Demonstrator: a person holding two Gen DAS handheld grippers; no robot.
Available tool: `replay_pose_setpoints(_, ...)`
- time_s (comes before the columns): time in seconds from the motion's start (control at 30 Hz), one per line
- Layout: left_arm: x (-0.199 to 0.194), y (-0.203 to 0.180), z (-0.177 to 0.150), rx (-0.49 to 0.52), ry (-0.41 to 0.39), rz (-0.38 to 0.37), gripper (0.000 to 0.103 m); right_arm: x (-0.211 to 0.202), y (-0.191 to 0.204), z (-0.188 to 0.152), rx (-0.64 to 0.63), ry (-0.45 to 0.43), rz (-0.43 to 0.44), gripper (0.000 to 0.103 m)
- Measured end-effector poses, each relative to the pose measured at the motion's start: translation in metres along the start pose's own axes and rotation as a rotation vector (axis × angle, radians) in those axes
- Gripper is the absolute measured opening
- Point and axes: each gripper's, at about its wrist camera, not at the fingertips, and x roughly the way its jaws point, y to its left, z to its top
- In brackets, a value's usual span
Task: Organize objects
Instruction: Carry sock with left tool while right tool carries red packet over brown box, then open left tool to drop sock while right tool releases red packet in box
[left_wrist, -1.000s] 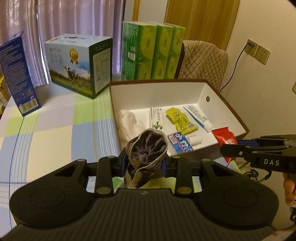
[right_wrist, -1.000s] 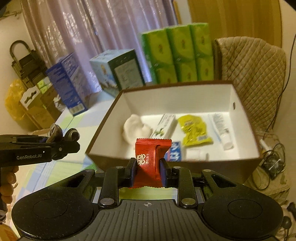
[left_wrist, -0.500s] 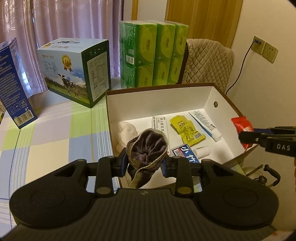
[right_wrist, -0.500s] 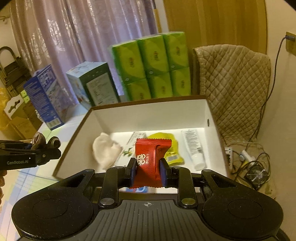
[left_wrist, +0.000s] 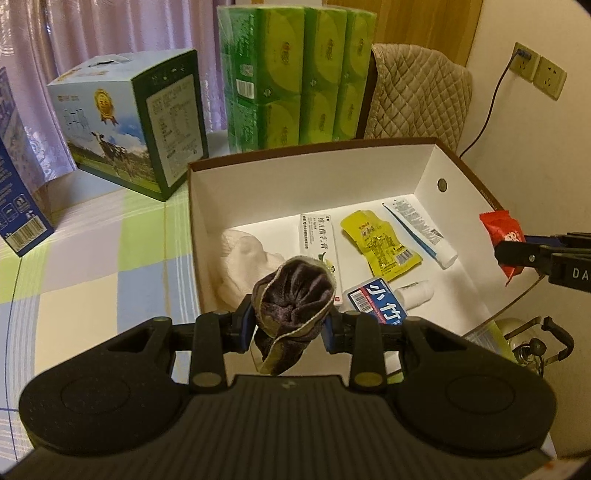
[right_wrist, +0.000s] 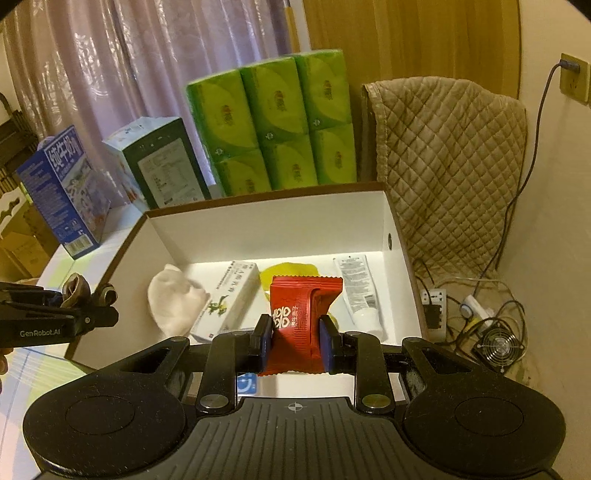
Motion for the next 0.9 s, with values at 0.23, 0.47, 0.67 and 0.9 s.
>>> replay_pose_setpoints(0.23, 0.019, -0.009, 0.005, 0.017, 0.043, -0.008, 0.031, 0.015, -0.003, 0.000, 0.002, 0.024, -0.006, 0.023)
replay_pose_setpoints(0.47, 0.034, -0.013, 0.005, 0.018, 0.082, -0.011, 0.032, 0.023, -0.008, -0.002, 0.009, 0.047, -0.014, 0.023)
replay_pose_setpoints(0.67, 0.039, -0.015, 0.005, 0.025, 0.090, -0.014, 0.042, 0.026, -0.012, -0.003, 0.016, 0.058, -0.024, 0.023)
replay_pose_setpoints(0.9, 0.035, -0.016, 0.007, 0.037, 0.060, -0.015, 0.076, 0.027, -0.014, -0.004, 0.022, 0.062, -0.025, 0.023)
